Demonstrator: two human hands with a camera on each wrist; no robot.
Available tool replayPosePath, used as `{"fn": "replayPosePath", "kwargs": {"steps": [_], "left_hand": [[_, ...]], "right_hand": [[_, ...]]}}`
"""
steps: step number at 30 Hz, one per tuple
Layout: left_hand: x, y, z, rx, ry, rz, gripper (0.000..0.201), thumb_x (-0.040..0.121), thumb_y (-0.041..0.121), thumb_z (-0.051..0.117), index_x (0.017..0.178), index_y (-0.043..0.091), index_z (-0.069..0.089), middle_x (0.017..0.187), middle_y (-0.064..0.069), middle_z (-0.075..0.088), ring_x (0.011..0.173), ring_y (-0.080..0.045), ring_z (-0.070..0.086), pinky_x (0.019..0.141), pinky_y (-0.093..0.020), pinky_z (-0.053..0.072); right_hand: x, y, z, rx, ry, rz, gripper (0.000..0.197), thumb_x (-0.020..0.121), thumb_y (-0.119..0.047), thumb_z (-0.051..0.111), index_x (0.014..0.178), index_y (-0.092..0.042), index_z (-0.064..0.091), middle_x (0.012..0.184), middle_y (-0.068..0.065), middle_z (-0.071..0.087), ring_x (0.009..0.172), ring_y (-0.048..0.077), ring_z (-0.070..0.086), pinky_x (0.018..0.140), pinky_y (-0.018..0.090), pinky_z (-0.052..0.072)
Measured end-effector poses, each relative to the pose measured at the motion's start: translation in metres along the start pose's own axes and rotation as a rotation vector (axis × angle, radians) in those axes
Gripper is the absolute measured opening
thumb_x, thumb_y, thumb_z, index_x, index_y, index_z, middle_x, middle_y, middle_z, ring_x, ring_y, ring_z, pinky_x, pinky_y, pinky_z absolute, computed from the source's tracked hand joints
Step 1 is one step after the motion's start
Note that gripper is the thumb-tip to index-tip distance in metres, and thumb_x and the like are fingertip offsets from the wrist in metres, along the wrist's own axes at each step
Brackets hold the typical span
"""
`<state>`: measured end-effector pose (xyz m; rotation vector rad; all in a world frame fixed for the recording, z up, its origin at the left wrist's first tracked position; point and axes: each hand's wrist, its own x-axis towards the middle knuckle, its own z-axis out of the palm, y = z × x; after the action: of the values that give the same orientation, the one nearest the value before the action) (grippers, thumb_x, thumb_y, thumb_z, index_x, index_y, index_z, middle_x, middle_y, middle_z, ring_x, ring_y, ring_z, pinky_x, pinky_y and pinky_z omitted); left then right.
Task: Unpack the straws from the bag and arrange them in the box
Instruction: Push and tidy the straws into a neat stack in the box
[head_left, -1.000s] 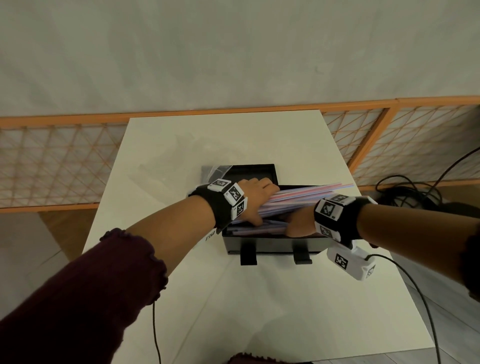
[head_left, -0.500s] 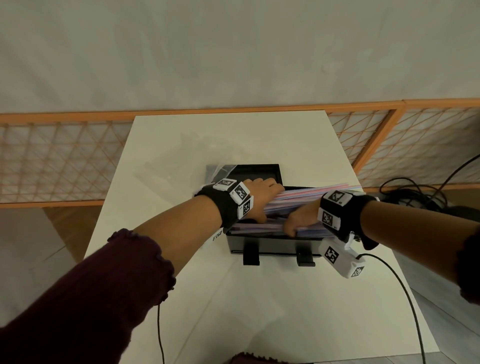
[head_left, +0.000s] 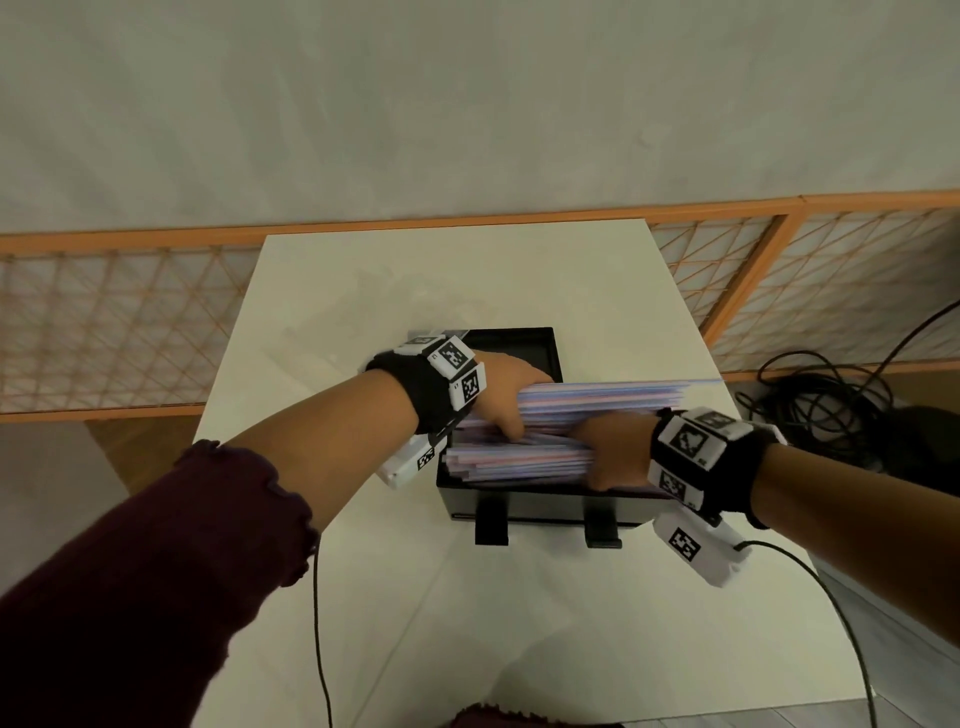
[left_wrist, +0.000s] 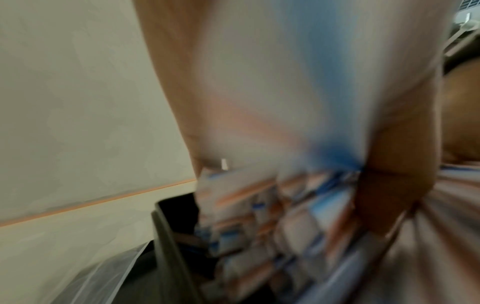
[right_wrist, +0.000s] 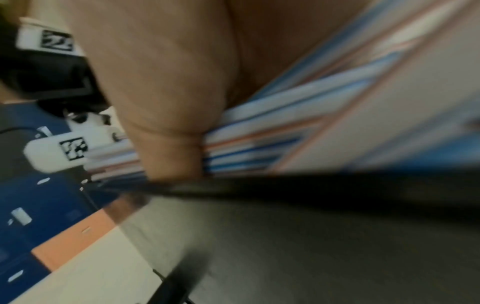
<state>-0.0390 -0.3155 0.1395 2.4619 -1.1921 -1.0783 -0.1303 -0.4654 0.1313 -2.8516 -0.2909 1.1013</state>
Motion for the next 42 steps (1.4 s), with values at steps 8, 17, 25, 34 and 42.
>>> {"fn": "replayPosePath", "kwargs": {"steps": [8, 17, 25, 34, 42], "left_hand": [[-0.001, -0.005, 0.002, -0.056, -0.015, -0.007, 0.047, 0.076, 0.011, 0.071, 0.12, 0.015, 0.054, 0.108, -0.003, 0.063, 0.092, -0.015, 0.058, 0.08, -0.024, 0.043], [-0.019, -0.014, -0.002, -0.054, 0.004, -0.04, 0.052, 0.071, 0.031, 0.065, 0.121, 0.028, 0.051, 0.1, 0.007, 0.063, 0.084, -0.009, 0.06, 0.075, -0.024, 0.048], [-0.02, -0.007, 0.002, -0.003, -0.028, -0.056, 0.05, 0.076, 0.028, 0.063, 0.124, 0.025, 0.049, 0.099, 0.005, 0.062, 0.078, -0.009, 0.058, 0.066, -0.02, 0.043], [-0.027, 0.007, -0.001, -0.038, 0.004, -0.018, 0.031, 0.061, 0.03, 0.059, 0.091, 0.028, 0.057, 0.09, 0.0, 0.06, 0.076, -0.013, 0.059, 0.066, -0.032, 0.047], [-0.045, 0.011, 0.002, 0.146, 0.002, -0.062, 0.072, 0.07, 0.046, 0.038, 0.134, 0.013, 0.046, 0.134, -0.011, 0.043, 0.122, -0.025, 0.044, 0.105, -0.04, 0.036]], "right_hand": [[-0.01, 0.006, 0.014, 0.029, 0.218, -0.18, 0.034, 0.084, -0.012, 0.058, 0.117, -0.013, 0.057, 0.108, 0.007, 0.065, 0.099, 0.025, 0.062, 0.084, 0.03, 0.049], [-0.013, 0.019, 0.02, 0.107, 0.283, -0.267, 0.043, 0.078, -0.012, 0.061, 0.12, -0.018, 0.055, 0.107, 0.004, 0.065, 0.097, 0.021, 0.062, 0.085, 0.036, 0.05], [-0.017, 0.02, 0.015, 0.098, 0.248, -0.24, 0.028, 0.08, -0.011, 0.061, 0.108, -0.016, 0.061, 0.098, 0.003, 0.068, 0.089, 0.02, 0.064, 0.08, 0.033, 0.052], [-0.006, 0.019, 0.016, -0.008, 0.234, -0.101, 0.039, 0.084, -0.016, 0.058, 0.123, -0.014, 0.053, 0.115, 0.008, 0.064, 0.105, 0.026, 0.061, 0.085, 0.026, 0.046], [-0.01, 0.021, 0.019, -0.031, 0.31, -0.13, 0.036, 0.085, -0.031, 0.057, 0.12, -0.02, 0.058, 0.112, 0.006, 0.066, 0.103, 0.025, 0.063, 0.09, 0.036, 0.052]]}}
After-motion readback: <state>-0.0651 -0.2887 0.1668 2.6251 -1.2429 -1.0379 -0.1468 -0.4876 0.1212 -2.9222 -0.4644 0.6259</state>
